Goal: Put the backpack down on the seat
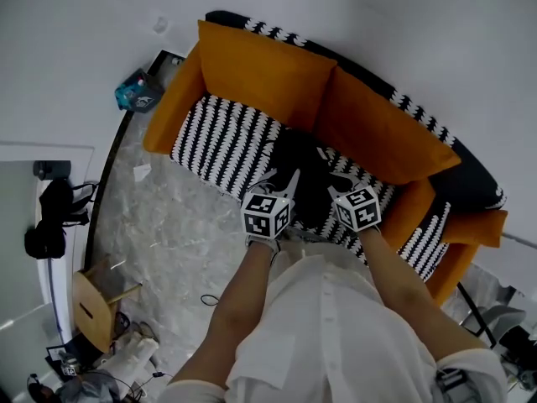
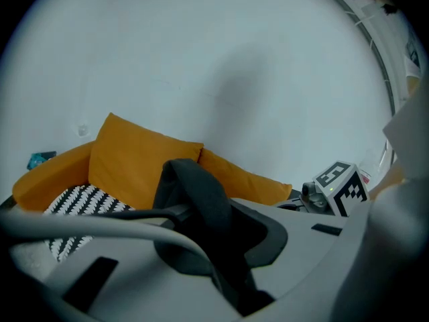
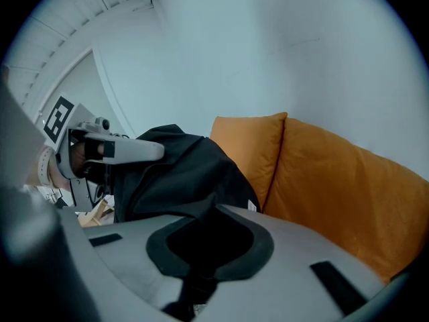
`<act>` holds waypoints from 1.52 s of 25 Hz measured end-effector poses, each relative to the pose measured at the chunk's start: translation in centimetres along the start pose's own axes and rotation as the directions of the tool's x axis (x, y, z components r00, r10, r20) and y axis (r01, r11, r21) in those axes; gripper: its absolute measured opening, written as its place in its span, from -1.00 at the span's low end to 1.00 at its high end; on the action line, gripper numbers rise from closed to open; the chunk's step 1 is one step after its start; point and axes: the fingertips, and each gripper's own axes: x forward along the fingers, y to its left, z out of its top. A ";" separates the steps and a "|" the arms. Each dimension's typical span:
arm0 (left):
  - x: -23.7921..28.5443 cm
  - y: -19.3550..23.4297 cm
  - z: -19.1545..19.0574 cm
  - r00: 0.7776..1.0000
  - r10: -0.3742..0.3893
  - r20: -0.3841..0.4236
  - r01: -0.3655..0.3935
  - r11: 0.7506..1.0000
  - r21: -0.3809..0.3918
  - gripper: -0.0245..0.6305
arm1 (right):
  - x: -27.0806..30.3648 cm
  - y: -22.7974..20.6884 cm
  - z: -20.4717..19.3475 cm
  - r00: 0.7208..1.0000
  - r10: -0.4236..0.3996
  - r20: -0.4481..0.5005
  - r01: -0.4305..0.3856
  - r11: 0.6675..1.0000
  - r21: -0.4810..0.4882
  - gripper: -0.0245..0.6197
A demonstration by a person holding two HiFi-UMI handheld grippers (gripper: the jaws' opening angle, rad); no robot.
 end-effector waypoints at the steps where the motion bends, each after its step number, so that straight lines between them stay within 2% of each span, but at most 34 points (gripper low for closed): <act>1: 0.2 0.0 0.0 1.000 -0.002 -0.003 0.002 1.000 0.005 -0.70 | 0.0 -0.2 0.0 1.000 -0.002 0.002 0.002 1.000 0.006 -0.84; 4: 0.6 0.1 -0.2 1.000 0.004 -0.019 -0.003 1.000 0.017 -0.68 | 0.2 -0.7 -0.2 1.000 -0.010 -0.005 0.010 1.000 0.021 -0.84; 12: 0.4 0.3 -1.4 0.998 0.009 -0.067 -0.006 0.999 0.042 -0.43 | 0.5 -1.2 -0.5 1.000 -0.025 -0.018 0.026 0.999 0.039 -0.84; 15: 0.1 0.3 -1.8 0.996 -0.006 -0.085 0.008 1.000 0.028 -0.32 | 0.6 -1.3 -0.5 0.999 -0.029 -0.026 0.030 0.999 0.032 -0.84; 17: -0.2 0.1 -2.0 0.996 -0.037 -0.086 0.037 0.999 -0.009 -0.18 | 0.7 -1.5 -0.5 0.999 -0.041 -0.024 0.043 0.998 0.050 -0.84; 19: -0.7 -0.3 -2.1 0.994 -0.064 -0.086 0.062 0.998 -0.027 0.05 | 0.7 -2.0 -0.4 0.998 -0.057 -0.017 0.059 0.995 0.082 -0.84; 24: -3.2 -0.2 -1.9 0.998 -0.025 -0.063 0.029 0.998 0.051 0.06 | 0.6 -3.8 -0.3 0.996 -0.093 -0.019 0.094 0.987 0.132 -0.84; 27: -4.8 -0.4 -0.9 1.000 -0.021 -0.020 0.022 0.996 0.085 0.06 | 0.6 -4.8 -0.4 0.994 -0.102 -0.026 0.104 0.985 0.140 -0.84; 32: -6.5 -1.4 1.7 0.997 -0.047 0.065 0.041 0.994 0.103 0.00 | 0.1 -6.0 -1.4 0.993 -0.102 -0.060 0.109 0.987 0.121 -0.84; 38: -7.1 -2.2 3.9 0.993 -0.060 0.103 0.046 0.990 0.131 -0.05 | -0.4 -6.5 -2.6 0.987 -0.072 -0.141 0.081 0.995 0.063 -0.84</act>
